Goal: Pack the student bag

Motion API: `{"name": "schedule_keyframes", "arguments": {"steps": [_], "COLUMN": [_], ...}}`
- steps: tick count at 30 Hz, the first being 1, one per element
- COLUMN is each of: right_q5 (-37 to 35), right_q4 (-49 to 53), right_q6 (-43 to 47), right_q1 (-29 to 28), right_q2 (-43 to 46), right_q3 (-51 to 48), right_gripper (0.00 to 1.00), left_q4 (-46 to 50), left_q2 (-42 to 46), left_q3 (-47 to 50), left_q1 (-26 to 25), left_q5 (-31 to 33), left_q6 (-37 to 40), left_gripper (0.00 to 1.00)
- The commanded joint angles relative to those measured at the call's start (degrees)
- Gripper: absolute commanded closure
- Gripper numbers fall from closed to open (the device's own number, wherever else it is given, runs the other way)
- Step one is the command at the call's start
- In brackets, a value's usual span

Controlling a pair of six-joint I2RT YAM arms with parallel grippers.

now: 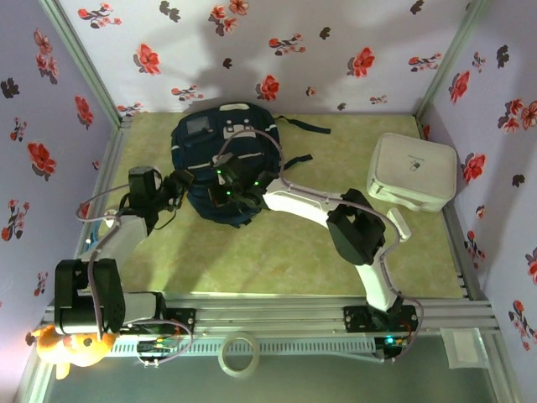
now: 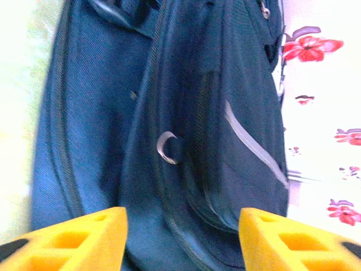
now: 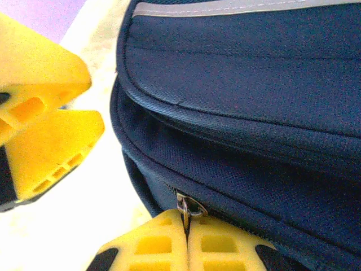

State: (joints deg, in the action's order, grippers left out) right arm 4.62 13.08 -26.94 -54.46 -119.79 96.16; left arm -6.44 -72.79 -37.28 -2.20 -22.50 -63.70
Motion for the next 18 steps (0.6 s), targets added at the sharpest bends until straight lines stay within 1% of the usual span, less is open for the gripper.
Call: {"name": "schedule_keyframes", "arguments": {"steps": [1, 4, 6, 12, 18], "right_q5": [2.6, 2.8, 2.5, 2.0, 2.5], "right_q4": [-3.1, -3.5, -3.4, -3.3, -3.2], "right_q6": [1.0, 0.4, 0.4, 0.0, 0.0], "right_q1": [-0.6, -0.7, -0.7, -0.7, -0.7], "right_q2": [-1.0, -1.2, -1.2, -1.1, -0.8], "right_q3": [3.5, 3.5, 3.4, 3.4, 3.1], "right_gripper": [0.95, 0.95, 0.95, 0.95, 0.95], "left_q4": [-2.9, -6.3, -7.2, -9.5, -12.9], "left_q2": [0.8, -0.1, -0.7, -2.5, -5.7], "left_q3": [2.1, 3.0, 3.4, 4.4, 2.9], "left_q1": [-0.4, -1.6, -2.1, -2.7, -3.3], "left_q5": [-2.2, -2.0, -1.5, 0.0, -0.1], "left_q6": [-4.0, -6.7, -8.0, -9.8, -10.9], "left_gripper": [0.53, 0.62, 0.67, 0.71, 0.71]}}
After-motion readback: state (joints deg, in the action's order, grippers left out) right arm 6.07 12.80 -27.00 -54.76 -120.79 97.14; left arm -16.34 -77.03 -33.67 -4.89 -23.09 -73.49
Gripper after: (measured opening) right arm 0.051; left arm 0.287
